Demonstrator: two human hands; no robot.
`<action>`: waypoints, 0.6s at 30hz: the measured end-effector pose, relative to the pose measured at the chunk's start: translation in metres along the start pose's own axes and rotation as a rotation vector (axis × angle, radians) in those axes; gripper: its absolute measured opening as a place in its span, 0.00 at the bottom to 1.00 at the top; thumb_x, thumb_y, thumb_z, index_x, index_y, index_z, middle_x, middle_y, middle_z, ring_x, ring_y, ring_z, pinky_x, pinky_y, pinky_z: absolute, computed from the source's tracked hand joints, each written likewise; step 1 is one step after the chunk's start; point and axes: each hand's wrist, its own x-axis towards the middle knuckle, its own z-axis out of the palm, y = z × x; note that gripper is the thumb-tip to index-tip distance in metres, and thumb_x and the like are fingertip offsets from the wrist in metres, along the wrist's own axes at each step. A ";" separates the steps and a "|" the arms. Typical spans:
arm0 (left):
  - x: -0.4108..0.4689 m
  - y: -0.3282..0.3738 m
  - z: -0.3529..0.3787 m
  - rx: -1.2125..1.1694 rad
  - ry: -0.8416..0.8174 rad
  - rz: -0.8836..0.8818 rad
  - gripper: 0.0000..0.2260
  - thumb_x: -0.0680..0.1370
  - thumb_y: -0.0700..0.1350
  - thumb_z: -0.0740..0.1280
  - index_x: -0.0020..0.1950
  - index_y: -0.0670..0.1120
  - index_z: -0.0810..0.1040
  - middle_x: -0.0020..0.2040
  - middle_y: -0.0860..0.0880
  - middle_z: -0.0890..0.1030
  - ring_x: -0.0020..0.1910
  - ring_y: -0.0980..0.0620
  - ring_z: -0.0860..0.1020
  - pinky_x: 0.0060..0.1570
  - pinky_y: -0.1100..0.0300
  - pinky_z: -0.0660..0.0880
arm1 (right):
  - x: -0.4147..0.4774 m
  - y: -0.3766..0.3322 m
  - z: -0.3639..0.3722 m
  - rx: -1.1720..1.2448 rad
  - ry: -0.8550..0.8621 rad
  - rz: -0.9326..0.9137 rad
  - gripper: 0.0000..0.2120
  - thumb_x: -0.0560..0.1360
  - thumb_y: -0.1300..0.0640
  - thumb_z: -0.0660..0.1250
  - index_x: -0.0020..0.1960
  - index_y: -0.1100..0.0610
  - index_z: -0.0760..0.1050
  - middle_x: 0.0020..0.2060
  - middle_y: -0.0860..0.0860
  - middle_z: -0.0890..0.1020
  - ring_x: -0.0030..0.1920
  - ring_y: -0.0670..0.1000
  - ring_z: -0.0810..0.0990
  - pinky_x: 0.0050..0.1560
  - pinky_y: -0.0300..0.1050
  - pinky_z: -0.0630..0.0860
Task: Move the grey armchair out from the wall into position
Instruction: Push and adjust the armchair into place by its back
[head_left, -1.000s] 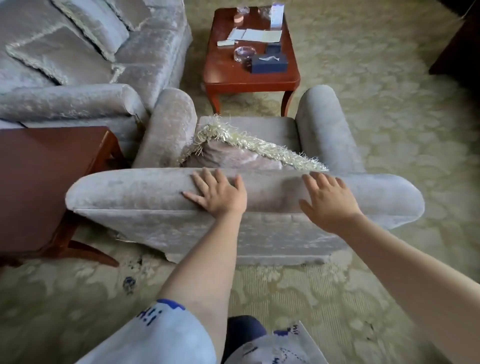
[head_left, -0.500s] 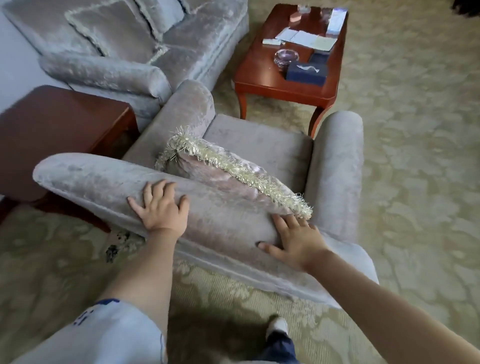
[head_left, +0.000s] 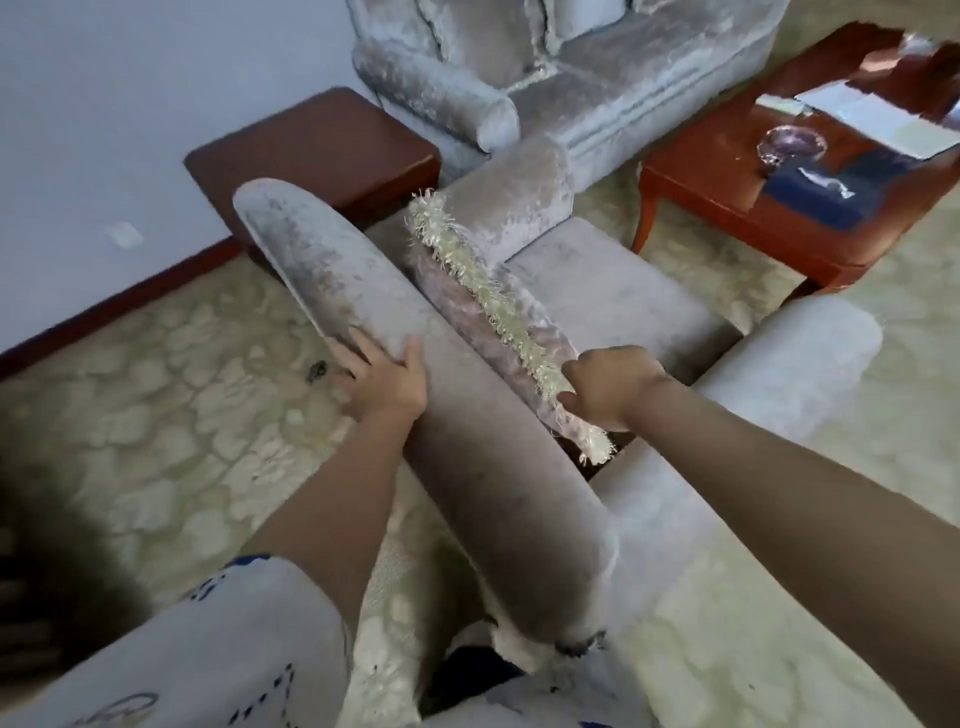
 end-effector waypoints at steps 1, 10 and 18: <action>-0.026 0.003 0.006 -0.060 0.023 -0.065 0.40 0.76 0.68 0.50 0.77 0.46 0.40 0.77 0.42 0.40 0.73 0.36 0.50 0.68 0.39 0.54 | -0.008 0.011 -0.006 -0.031 0.036 -0.050 0.18 0.80 0.45 0.52 0.56 0.56 0.74 0.52 0.52 0.79 0.51 0.56 0.78 0.40 0.44 0.67; -0.164 0.033 0.047 0.030 0.019 -0.358 0.48 0.69 0.73 0.56 0.76 0.50 0.36 0.76 0.38 0.47 0.66 0.33 0.64 0.57 0.42 0.68 | -0.026 0.076 -0.070 -0.119 0.170 -0.333 0.13 0.79 0.48 0.55 0.47 0.57 0.71 0.34 0.50 0.72 0.35 0.53 0.72 0.33 0.43 0.67; -0.162 0.043 0.056 0.201 0.179 -0.408 0.46 0.69 0.72 0.55 0.76 0.48 0.40 0.69 0.38 0.59 0.58 0.36 0.71 0.52 0.45 0.74 | 0.017 0.106 -0.078 -0.106 0.284 -0.600 0.15 0.78 0.48 0.55 0.56 0.55 0.73 0.49 0.54 0.80 0.49 0.57 0.80 0.39 0.46 0.69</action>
